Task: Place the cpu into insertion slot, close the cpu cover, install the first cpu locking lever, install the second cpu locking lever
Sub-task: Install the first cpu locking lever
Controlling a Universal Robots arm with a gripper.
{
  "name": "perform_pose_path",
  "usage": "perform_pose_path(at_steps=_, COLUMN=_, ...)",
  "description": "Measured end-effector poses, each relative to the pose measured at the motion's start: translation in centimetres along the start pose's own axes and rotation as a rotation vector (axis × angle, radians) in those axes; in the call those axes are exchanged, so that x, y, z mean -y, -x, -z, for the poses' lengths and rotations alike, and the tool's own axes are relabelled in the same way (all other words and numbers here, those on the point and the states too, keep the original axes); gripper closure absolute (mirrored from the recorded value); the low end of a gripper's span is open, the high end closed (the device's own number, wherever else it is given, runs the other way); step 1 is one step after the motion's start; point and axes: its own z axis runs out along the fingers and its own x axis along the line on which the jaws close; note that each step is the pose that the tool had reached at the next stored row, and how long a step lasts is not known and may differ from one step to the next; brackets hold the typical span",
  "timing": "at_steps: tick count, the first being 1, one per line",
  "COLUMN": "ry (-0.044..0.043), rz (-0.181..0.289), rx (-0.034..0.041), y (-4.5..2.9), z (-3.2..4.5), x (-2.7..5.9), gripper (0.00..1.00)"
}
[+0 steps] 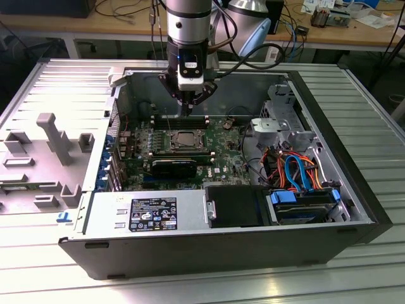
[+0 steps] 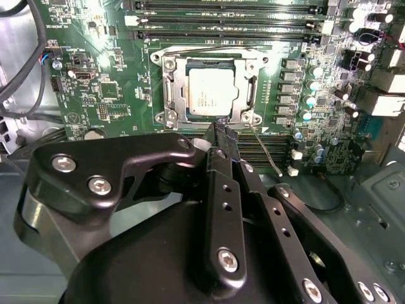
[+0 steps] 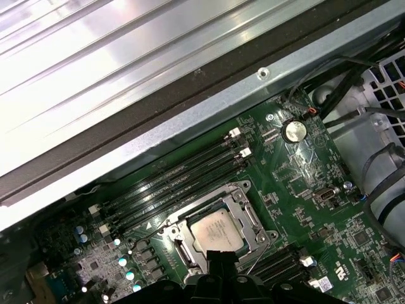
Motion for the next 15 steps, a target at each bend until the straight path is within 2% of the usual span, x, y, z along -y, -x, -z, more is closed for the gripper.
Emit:
perform_pose_path(at_steps=5, ry=0.0006, rz=0.044, rx=0.0005, y=0.0, z=0.0, x=0.0, gripper=0.89)
perform_pose_path(at_steps=15, ry=0.0007, rz=0.054, rx=0.0007, y=-0.09, z=0.0, x=0.06, gripper=0.89)
